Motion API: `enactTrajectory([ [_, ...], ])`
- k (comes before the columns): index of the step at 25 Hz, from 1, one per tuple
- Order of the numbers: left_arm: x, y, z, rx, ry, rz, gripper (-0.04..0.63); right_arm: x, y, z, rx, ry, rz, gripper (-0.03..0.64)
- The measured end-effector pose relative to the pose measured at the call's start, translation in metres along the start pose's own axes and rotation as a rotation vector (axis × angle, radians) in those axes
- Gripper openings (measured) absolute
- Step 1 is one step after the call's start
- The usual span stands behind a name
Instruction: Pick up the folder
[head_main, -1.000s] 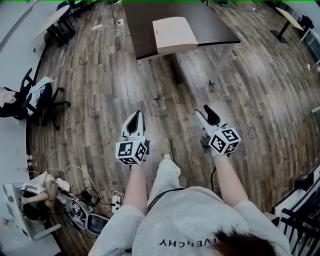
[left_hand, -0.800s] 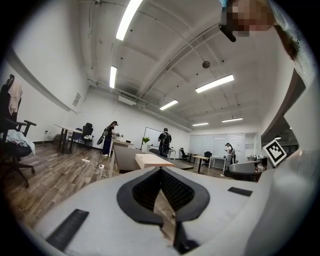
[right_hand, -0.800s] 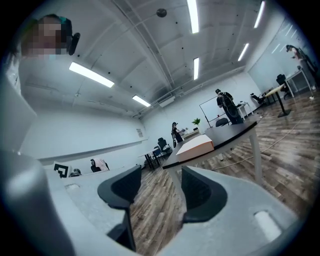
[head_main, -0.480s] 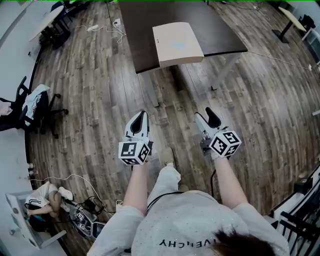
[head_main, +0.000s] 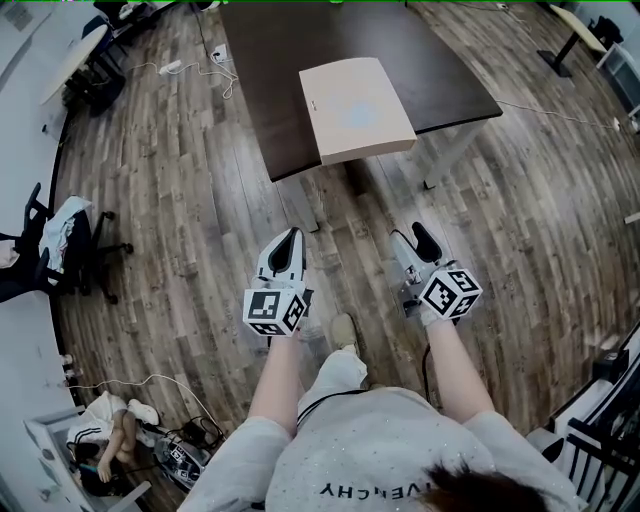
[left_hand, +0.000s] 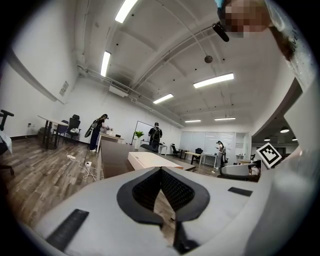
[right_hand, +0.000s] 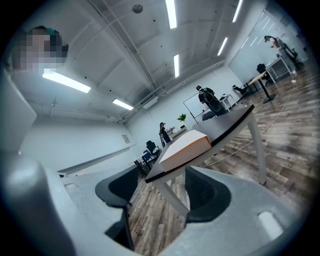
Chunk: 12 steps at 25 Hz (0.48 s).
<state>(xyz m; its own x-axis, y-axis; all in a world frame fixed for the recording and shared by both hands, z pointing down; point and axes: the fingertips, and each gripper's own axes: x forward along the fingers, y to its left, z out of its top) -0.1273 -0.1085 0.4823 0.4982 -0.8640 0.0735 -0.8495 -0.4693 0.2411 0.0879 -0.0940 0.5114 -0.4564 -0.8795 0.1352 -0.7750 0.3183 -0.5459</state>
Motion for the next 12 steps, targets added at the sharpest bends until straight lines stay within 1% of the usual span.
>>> enactTrajectory([
  [3, 0.022, 0.01, 0.0, -0.002, 0.011, -0.033, -0.002, 0.022, -0.007, 0.002, 0.023, -0.009, -0.022, 0.285],
  [7, 0.047, 0.018, -0.006, 0.004, 0.027, -0.069, -0.002, 0.044, -0.019, 0.005, 0.081, -0.034, -0.041, 0.291],
  [12, 0.072, 0.027, -0.014, -0.006, 0.037, -0.085, -0.002, 0.068, -0.031, 0.005, 0.137, -0.048, -0.051, 0.295],
])
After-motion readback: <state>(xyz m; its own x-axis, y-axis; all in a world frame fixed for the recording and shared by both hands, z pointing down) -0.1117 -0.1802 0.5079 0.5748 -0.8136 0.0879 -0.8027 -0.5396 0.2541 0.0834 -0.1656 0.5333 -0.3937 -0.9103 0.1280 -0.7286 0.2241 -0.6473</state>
